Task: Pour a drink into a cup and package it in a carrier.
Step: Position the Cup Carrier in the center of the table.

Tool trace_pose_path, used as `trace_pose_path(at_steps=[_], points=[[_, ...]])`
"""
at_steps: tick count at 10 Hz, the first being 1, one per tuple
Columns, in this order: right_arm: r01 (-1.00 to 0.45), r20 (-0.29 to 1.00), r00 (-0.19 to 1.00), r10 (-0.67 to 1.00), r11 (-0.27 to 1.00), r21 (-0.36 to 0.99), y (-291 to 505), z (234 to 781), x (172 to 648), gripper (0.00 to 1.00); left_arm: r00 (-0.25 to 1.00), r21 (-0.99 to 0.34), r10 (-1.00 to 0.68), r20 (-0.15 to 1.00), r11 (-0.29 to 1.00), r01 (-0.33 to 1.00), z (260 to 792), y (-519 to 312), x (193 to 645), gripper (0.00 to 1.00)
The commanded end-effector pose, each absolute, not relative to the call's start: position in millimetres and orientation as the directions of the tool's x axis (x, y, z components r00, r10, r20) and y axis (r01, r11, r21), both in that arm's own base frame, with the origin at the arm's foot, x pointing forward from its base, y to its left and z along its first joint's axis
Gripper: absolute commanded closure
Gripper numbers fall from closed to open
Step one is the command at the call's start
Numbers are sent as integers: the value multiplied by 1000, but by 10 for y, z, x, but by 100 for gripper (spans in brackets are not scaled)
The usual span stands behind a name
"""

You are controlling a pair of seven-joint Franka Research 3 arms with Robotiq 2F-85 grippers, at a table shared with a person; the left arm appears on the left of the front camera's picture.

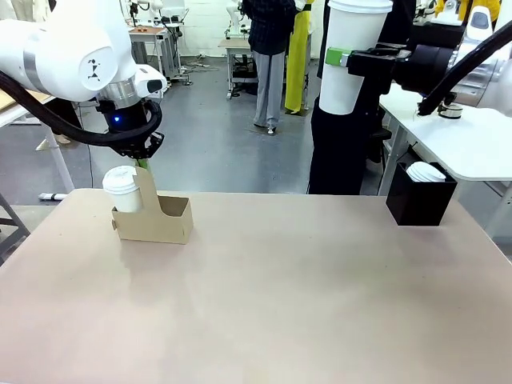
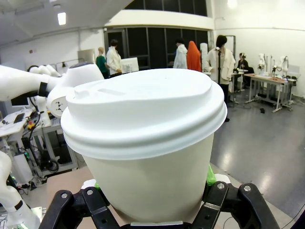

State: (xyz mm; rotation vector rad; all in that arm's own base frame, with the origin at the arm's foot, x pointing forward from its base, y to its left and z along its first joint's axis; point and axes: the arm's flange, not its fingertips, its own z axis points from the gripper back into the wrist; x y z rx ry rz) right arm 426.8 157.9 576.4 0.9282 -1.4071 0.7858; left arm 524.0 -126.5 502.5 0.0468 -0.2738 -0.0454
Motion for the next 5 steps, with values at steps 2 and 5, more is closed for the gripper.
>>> trace_pose_path(at_steps=[2,5], points=[[-893,996,20,-87,447,57,1598,5791,4276,20,960,53,-76,270,996,64,5030,-1271,5241,100],[-893,996,20,-87,447,57,1598,5791,4276,20,961,53,-59,270,997,46,5026,-1288,5235,98]])
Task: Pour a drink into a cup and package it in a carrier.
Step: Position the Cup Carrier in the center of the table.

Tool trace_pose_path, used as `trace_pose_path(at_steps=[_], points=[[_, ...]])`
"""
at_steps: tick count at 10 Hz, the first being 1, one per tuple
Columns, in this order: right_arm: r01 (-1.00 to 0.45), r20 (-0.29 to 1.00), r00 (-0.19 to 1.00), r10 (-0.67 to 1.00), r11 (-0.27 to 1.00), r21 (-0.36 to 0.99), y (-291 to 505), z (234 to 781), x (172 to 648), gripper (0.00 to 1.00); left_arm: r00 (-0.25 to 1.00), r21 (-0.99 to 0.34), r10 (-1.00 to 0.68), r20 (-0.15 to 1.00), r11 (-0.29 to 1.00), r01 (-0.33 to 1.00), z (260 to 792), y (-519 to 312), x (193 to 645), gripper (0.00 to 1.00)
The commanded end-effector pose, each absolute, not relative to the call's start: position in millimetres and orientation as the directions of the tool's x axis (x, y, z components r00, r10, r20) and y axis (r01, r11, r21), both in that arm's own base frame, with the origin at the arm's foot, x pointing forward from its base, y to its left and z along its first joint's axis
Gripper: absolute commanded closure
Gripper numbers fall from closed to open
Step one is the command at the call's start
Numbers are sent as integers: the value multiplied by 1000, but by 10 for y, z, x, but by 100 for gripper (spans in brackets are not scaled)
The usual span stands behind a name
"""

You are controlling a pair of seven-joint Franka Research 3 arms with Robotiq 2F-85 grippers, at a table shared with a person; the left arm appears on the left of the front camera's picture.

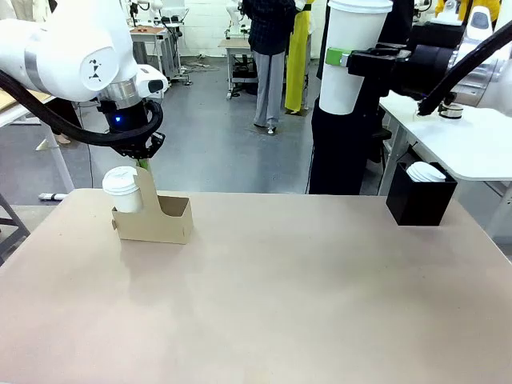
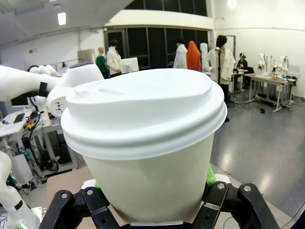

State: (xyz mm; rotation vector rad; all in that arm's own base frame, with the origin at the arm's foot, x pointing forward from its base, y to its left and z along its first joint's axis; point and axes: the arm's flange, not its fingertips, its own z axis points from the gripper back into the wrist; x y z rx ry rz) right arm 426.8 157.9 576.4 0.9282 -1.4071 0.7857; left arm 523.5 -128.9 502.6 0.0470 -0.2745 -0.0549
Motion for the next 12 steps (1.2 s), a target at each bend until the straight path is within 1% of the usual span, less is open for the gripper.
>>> trace_pose_path(at_steps=[1,2,3,4,7,8,9,10,12], points=[[-893,996,20,-87,447,57,1598,5791,4276,20,951,13,-33,309,999,31,5168,-1261,5113,98],[-893,996,20,-87,447,57,1598,5791,4276,20,941,-13,1,338,1000,4,5353,-1254,4961,98],[-893,996,20,-87,447,57,1598,5791,4276,20,943,-31,50,328,999,-43,5558,-1302,4799,98],[-893,996,20,-87,447,57,1598,5791,4276,20,935,-31,61,350,998,-54,5774,-1463,4573,98],[-893,996,20,-87,447,57,1598,5791,4276,20,937,10,59,345,998,-66,6115,-2127,3886,98],[-893,996,20,-87,447,57,1598,5791,4276,20,934,10,57,352,998,-64,6116,-2301,3718,98],[-893,996,20,-87,447,57,1598,5791,4276,20,940,-22,77,332,997,-74,6073,-2496,3546,98],[-893,996,20,-87,447,57,1598,5791,4276,20,938,-7,83,336,996,-86,6007,-2684,3420,98],[-893,996,20,-87,447,57,1598,5791,4276,20,938,21,44,344,998,-55,5839,-3030,3218,98]])
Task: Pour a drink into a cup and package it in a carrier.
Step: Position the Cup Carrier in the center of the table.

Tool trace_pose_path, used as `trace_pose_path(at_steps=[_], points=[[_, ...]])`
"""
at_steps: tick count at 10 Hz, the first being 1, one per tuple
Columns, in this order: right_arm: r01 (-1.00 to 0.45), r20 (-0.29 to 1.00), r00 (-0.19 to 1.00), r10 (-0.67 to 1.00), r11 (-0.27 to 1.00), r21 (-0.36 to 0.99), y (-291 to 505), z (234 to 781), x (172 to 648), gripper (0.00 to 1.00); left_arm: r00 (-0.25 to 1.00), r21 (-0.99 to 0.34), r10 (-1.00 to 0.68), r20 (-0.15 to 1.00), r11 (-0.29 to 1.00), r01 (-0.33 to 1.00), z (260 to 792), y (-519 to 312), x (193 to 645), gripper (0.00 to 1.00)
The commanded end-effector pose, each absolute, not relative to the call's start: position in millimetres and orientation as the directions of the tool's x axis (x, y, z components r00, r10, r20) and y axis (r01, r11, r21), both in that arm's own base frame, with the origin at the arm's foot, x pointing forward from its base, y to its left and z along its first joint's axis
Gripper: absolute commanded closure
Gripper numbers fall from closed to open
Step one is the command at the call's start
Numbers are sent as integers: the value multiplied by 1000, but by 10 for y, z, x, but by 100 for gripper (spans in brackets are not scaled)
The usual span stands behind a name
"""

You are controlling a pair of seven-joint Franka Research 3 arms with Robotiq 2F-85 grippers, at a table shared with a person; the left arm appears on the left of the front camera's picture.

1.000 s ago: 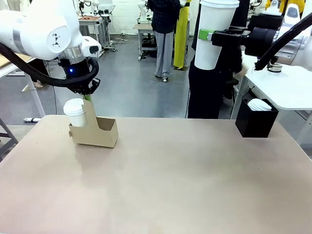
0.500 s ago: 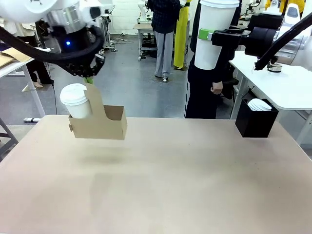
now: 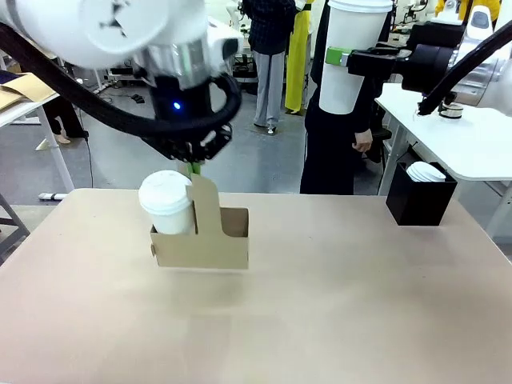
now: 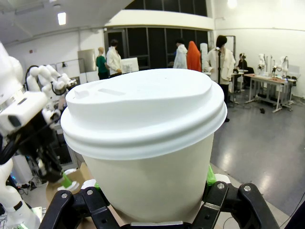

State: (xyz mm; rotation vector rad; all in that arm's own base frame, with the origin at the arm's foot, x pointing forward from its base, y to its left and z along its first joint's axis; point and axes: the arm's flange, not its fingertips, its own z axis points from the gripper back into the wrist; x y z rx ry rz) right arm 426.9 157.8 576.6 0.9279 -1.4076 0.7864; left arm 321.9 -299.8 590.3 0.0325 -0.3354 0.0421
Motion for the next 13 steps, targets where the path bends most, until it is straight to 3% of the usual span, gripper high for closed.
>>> trace_pose_path(at_steps=[1,5,13], points=[[-893,996,20,-87,447,57,1598,5791,4276,20,935,28,11,353,999,-22,5728,-3212,3183,98],[-893,996,20,-87,447,57,1598,5791,4276,20,944,2,-47,326,999,49,5362,-3671,3206,98],[-893,996,20,-87,447,57,1598,5791,4276,20,947,24,-48,317,999,42,4863,-3942,3171,98]])
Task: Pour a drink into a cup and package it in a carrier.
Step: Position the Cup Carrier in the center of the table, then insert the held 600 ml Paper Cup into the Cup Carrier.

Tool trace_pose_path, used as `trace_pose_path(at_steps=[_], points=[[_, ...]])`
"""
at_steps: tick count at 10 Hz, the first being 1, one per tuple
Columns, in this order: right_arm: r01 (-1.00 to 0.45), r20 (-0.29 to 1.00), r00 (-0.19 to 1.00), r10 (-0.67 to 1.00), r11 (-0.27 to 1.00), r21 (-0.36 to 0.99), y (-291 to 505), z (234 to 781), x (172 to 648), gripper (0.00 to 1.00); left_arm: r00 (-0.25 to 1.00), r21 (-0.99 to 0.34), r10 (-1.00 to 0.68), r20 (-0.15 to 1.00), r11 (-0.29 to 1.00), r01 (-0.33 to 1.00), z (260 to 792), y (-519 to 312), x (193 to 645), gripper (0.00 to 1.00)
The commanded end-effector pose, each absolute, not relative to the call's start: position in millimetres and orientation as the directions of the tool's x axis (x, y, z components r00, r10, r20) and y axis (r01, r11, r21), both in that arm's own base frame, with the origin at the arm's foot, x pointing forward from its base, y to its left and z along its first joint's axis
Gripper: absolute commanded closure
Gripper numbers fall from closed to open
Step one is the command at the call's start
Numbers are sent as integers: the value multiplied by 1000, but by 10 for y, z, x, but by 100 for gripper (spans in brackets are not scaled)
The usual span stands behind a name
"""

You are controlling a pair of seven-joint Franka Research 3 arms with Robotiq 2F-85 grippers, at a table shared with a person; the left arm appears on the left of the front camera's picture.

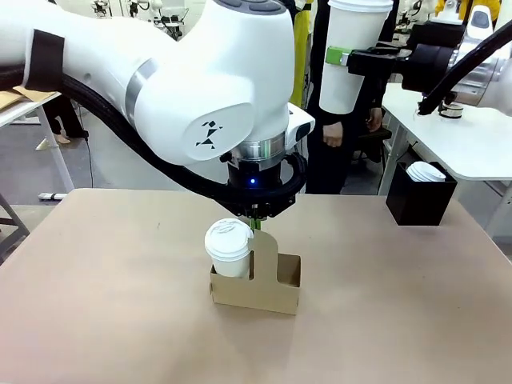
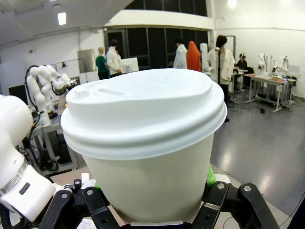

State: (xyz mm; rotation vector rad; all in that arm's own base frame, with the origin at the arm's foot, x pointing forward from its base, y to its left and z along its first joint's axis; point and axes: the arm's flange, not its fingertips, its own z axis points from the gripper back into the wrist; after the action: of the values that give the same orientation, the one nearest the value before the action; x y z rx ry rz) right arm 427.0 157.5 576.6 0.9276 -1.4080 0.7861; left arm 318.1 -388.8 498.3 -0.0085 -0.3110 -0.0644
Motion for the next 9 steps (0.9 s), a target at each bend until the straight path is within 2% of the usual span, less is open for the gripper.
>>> trace_pose_path(at_steps=[1,2,7,8,9], points=[[-893,996,20,-87,447,57,1598,5791,4276,20,946,44,-74,314,997,64,4823,-3970,3161,98],[-893,996,20,-87,447,57,1598,5791,4276,20,950,2,-62,306,998,65,4983,-3888,3181,98],[-893,996,20,-87,447,57,1598,5791,4276,20,950,2,-62,306,998,65,4983,-3888,3181,98],[-893,996,20,-87,447,57,1598,5791,4276,20,947,9,-70,312,997,71,4990,-3891,3185,38],[-893,996,20,-87,447,57,1598,5791,4276,20,943,-1,-72,325,997,77,5099,-3826,3153,39]])
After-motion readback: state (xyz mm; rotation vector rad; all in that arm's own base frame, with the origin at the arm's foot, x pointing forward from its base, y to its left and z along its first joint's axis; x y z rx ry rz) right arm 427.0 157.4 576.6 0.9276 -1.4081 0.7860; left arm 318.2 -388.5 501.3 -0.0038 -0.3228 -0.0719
